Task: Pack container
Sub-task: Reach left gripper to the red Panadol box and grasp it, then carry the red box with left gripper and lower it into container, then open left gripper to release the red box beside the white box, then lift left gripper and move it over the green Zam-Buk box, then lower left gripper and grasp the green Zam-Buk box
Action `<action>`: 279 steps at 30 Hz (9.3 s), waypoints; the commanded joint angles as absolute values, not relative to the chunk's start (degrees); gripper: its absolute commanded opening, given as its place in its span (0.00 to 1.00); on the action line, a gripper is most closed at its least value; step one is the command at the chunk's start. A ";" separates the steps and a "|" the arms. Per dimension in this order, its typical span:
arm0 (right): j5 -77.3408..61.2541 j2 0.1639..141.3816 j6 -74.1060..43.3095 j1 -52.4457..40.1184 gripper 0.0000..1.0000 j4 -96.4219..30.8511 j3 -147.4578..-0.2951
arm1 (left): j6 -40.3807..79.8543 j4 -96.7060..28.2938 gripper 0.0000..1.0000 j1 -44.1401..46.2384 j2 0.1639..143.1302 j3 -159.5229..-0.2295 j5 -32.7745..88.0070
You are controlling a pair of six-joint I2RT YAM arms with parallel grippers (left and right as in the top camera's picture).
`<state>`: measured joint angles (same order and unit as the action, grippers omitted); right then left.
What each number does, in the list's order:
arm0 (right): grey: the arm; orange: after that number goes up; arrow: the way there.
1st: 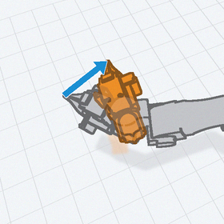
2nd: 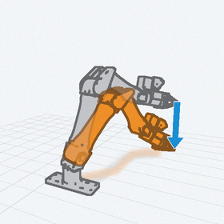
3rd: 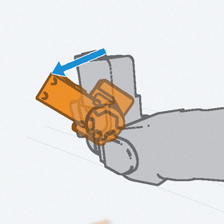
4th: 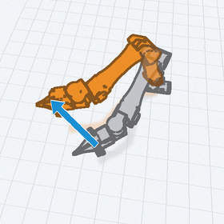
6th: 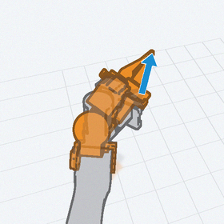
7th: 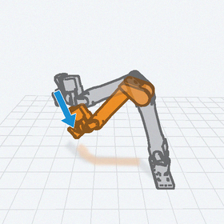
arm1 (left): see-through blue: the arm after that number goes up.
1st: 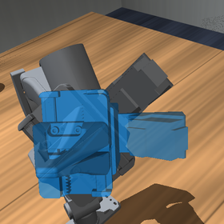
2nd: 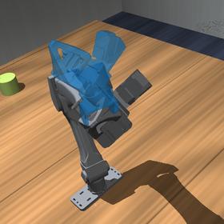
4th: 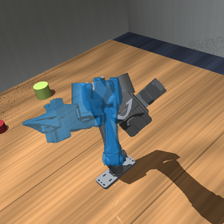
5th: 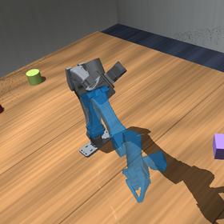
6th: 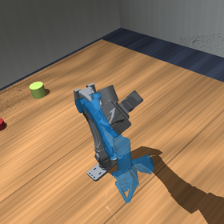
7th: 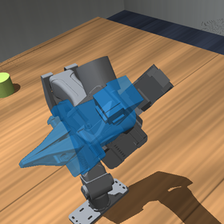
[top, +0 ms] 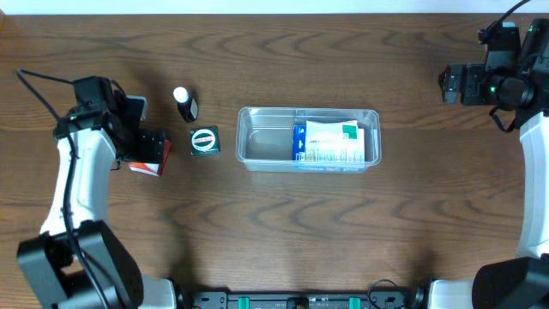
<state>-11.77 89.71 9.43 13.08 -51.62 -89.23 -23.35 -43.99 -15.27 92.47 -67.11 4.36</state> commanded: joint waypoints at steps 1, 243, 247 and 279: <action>-12.01 89.21 8.82 13.28 0.99 -51.72 -89.78 | -26.39 -43.57 0.98 -15.31 95.53 -67.83 5.58; -12.01 89.21 8.82 13.21 0.99 -52.12 -89.78 | -13.45 -17.85 0.44 40.62 81.03 -68.27 -20.45; -12.01 89.21 8.82 13.21 0.99 -52.10 -89.78 | -4.25 -28.47 0.56 32.62 75.72 -68.27 -19.92; -12.01 89.21 8.82 13.15 0.99 -52.10 -89.78 | 9.06 -38.00 0.81 7.29 101.91 -68.27 -2.07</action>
